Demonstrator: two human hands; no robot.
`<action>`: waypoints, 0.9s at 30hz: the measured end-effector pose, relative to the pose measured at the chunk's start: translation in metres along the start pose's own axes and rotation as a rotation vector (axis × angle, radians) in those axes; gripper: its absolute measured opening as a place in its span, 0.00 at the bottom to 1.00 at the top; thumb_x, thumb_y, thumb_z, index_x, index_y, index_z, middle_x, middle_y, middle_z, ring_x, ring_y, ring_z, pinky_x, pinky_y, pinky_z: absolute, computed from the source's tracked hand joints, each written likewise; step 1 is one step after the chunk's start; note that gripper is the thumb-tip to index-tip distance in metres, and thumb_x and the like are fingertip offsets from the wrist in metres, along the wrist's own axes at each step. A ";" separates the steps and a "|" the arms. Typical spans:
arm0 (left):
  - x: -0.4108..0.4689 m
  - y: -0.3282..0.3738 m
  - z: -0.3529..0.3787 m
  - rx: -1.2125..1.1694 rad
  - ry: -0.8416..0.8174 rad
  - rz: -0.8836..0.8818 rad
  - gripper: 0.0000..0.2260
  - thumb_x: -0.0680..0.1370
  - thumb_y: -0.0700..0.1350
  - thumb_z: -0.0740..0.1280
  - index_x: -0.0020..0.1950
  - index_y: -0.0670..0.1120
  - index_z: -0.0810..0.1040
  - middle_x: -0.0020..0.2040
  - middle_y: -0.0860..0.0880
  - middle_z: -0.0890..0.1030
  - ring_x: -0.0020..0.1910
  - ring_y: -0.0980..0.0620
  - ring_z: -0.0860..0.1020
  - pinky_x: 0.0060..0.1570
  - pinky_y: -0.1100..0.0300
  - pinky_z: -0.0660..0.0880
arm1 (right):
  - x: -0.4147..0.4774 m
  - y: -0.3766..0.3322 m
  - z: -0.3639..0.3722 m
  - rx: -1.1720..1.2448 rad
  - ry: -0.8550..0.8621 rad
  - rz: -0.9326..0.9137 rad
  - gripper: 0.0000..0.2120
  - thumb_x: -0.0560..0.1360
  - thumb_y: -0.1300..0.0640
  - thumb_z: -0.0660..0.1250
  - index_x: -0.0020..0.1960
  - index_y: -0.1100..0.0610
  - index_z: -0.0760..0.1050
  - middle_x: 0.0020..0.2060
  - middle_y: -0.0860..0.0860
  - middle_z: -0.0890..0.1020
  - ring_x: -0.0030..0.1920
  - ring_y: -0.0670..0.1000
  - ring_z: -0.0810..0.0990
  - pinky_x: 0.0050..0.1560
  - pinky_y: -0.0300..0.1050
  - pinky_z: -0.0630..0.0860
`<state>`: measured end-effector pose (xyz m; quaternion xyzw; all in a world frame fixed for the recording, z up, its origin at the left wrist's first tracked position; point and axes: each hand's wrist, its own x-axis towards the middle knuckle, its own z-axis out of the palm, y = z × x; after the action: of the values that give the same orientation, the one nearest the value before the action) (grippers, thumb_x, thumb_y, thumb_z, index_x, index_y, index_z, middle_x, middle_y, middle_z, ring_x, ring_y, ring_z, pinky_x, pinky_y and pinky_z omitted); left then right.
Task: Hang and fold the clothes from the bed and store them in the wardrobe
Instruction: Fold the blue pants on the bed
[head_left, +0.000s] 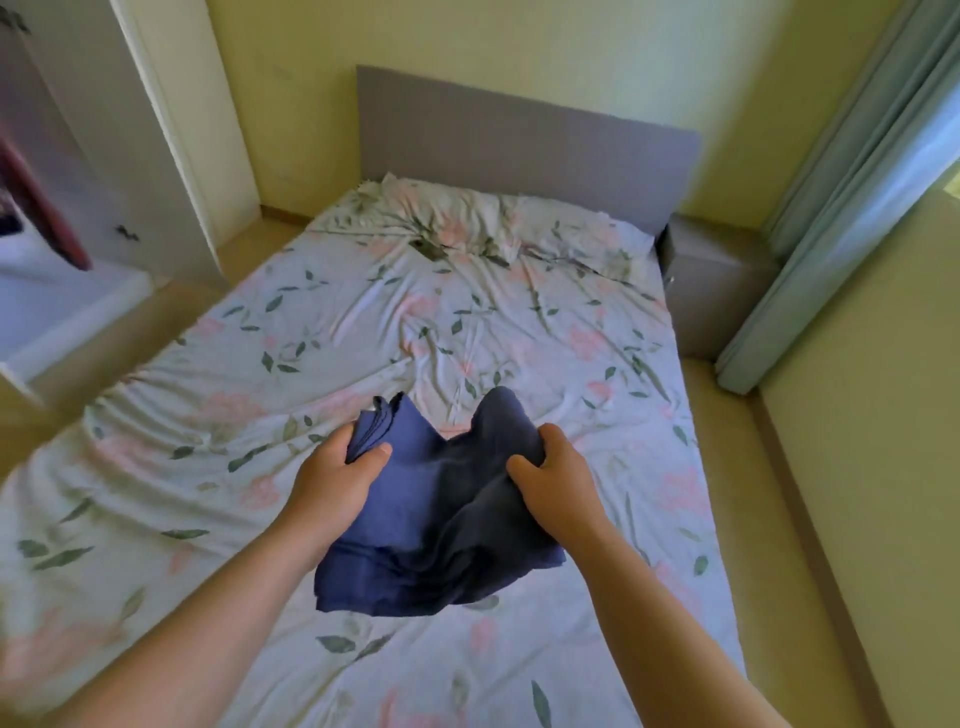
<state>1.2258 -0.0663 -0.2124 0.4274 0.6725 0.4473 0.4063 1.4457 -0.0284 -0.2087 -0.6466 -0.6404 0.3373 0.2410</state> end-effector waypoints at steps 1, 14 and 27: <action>-0.005 0.017 -0.007 -0.032 0.019 0.007 0.08 0.79 0.45 0.66 0.56 0.53 0.78 0.53 0.54 0.82 0.53 0.51 0.79 0.54 0.53 0.75 | 0.000 -0.015 -0.012 -0.012 -0.016 -0.033 0.05 0.76 0.56 0.62 0.49 0.54 0.67 0.37 0.48 0.74 0.35 0.46 0.72 0.32 0.40 0.64; -0.069 0.128 -0.224 -0.231 0.285 0.198 0.08 0.80 0.44 0.66 0.56 0.55 0.80 0.50 0.56 0.85 0.47 0.59 0.82 0.45 0.65 0.78 | -0.037 -0.269 -0.012 -0.011 -0.040 -0.485 0.04 0.78 0.57 0.62 0.46 0.56 0.67 0.36 0.50 0.73 0.35 0.48 0.70 0.34 0.43 0.66; -0.155 0.098 -0.540 -0.263 0.594 0.231 0.10 0.81 0.44 0.64 0.60 0.55 0.77 0.54 0.57 0.81 0.54 0.58 0.79 0.51 0.63 0.74 | -0.127 -0.519 0.189 0.053 -0.146 -0.782 0.05 0.79 0.57 0.63 0.46 0.57 0.69 0.35 0.50 0.73 0.36 0.46 0.71 0.35 0.38 0.65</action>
<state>0.7922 -0.3264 0.0520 0.2958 0.6452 0.6780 0.1912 0.9656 -0.1443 0.0688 -0.3218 -0.8449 0.2816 0.3215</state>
